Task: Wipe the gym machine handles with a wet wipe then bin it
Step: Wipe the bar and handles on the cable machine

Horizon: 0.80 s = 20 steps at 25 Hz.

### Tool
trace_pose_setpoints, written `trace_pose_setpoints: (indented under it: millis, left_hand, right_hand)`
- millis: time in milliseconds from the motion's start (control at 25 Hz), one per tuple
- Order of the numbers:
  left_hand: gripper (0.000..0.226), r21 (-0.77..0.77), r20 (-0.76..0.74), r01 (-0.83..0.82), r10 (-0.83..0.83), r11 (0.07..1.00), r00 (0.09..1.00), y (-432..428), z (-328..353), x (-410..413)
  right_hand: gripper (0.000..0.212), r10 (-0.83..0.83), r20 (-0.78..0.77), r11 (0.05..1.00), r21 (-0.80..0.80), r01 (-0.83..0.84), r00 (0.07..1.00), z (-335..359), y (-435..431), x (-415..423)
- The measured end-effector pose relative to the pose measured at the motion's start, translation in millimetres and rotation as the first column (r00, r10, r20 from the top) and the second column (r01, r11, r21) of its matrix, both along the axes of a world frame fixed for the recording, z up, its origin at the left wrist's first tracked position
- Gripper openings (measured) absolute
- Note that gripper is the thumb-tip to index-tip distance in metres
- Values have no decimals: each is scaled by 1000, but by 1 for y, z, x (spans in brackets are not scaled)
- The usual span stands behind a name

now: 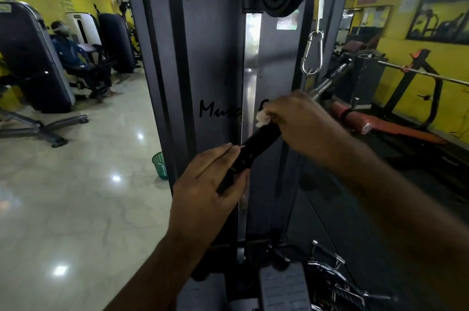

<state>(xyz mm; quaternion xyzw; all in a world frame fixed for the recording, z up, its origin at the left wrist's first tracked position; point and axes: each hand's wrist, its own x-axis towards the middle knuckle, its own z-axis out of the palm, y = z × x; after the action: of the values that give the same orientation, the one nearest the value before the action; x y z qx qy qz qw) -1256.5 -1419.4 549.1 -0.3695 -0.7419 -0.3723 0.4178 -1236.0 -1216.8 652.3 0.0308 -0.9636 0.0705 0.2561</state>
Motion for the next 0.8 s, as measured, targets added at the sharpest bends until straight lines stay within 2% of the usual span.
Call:
trace_pose_setpoints:
  millis: [40, 80, 120, 160, 200, 240, 280, 320, 360, 480, 600, 720, 800]
  left_hand:
    - [41, 4, 19, -2, 2, 1000, 1000, 0, 1, -1]
    - [41, 9, 32, -4, 4, 1000, 999, 0, 3, -1]
    - [41, 18, 40, -5, 4, 1000, 999, 0, 4, -2]
    - [41, 23, 51, -4, 2, 1000, 999, -1, 5, -4]
    - [41, 20, 66, -1, 0, 1000, 998, -2, 6, -4]
    - [42, 9, 78, 2, -3, 1000, 997, -3, 7, -4]
    - [43, -6, 87, 7, -6, 1000, 996, -3, 9, -4]
    - [43, -21, 91, 10, -8, 1000, 996, -4, 10, -4]
    - [44, -35, 93, 13, -10, 999, 996, -5, 10, -4]
    - [44, -34, 84, 1, 2, 999, 996, -8, 13, -4]
    - [43, -12, 75, -6, 7, 1000, 997, -11, 15, -9]
    - [45, -55, 76, -21, 25, 998, 997, -14, 13, -10]
    - [44, -70, 62, -16, 20, 997, 998, -15, 13, -10]
  right_hand:
    - [22, -34, -176, 988, -157, 6, 984, -19, -9, 9]
    - [15, -127, -327, 933, -360, 1, 936, -41, -22, 16]
    - [14, -240, -395, 788, -613, -60, 887, -61, -37, 20]
    - [15, -324, -380, 479, -855, -196, 866, -73, -49, 19]
    - [16, -337, -336, 58, -940, -337, 880, -82, -57, 14]
    - [18, -291, -297, -310, -870, -383, 910, -86, -63, 6]
    - [21, -235, -293, -536, -757, -375, 927, -86, -70, 2]
    - [25, -207, -292, -653, -669, -355, 934, -85, -74, -3]
    - [28, -204, -298, -700, -621, -352, 932, -84, -80, -5]
    - [31, -203, -331, -676, -633, -377, 921, -81, -90, -5]
    - [31, -244, -372, -720, -549, -424, 896, -83, -92, -3]
    - [30, -140, -377, -719, -597, -356, 916, -86, -107, 6]
    - [21, -159, -371, -731, -578, -362, 915, -87, -116, 12]
